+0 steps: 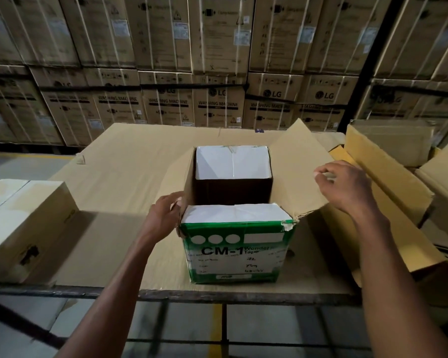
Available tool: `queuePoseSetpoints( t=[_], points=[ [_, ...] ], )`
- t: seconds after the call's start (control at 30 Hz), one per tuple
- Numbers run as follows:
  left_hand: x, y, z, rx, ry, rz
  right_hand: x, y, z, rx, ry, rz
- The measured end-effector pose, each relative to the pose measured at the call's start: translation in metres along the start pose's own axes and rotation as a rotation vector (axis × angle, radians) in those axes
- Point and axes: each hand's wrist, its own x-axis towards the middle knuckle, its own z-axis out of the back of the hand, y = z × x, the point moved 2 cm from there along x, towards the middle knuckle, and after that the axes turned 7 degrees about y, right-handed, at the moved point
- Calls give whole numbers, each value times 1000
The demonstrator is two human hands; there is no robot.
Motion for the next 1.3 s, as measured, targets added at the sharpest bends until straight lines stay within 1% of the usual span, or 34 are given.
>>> queuePoseSetpoints(
  t=[0.1, 0.17, 0.27, 0.33, 0.4, 0.47, 0.53, 0.63, 0.7, 0.8, 0.9, 0.97, 1.03, 1.1, 1.17, 1.2, 1.3],
  points=[
    [-8, 4, 2, -137, -44, -2, -6, -35, -6, -70, 168, -134],
    [-11, 6, 3, -152, -63, -19, -14, -51, -22, 49, 258, -224],
    [-14, 9, -1, -151, -33, -75, -29, -57, -59, 281, 365, -263],
    [-14, 12, -4, -175, -31, -78, -37, -55, -84, 351, 433, -284],
    [-11, 13, -4, -118, -32, -82, -41, -52, -101, 393, 464, -301],
    [-6, 11, -2, 81, -42, -123, -41, -49, -106, 415, 431, -300],
    [0, 1, 1, 271, -71, -211, -38, -46, -100, 394, 309, -294],
    [11, -31, -4, 387, -30, -357, -29, -33, -85, 350, 138, -222],
    [26, -51, -15, 439, 54, -392, -25, -19, -77, 309, 69, -168],
    [55, -64, -39, 521, 253, -346, -26, 5, -70, 351, 56, -74],
    [70, -67, -59, 575, 466, -181, -32, 22, -73, 418, 126, -15],
    [73, -67, -65, 589, 546, -92, -35, 25, -77, 463, 178, 4],
    [74, -63, -66, 576, 579, -60, -37, 24, -81, 498, 212, 16],
    [74, -60, -64, 547, 574, -61, -38, 23, -82, 514, 222, 19],
    [75, -61, -62, 500, 530, -50, -38, 21, -81, 511, 229, 12],
    [76, -65, -60, 493, 489, -60, -36, 19, -80, 515, 229, 8],
    [78, -81, -43, 535, 303, -176, -30, 21, -73, 556, 196, 17]
  ],
)
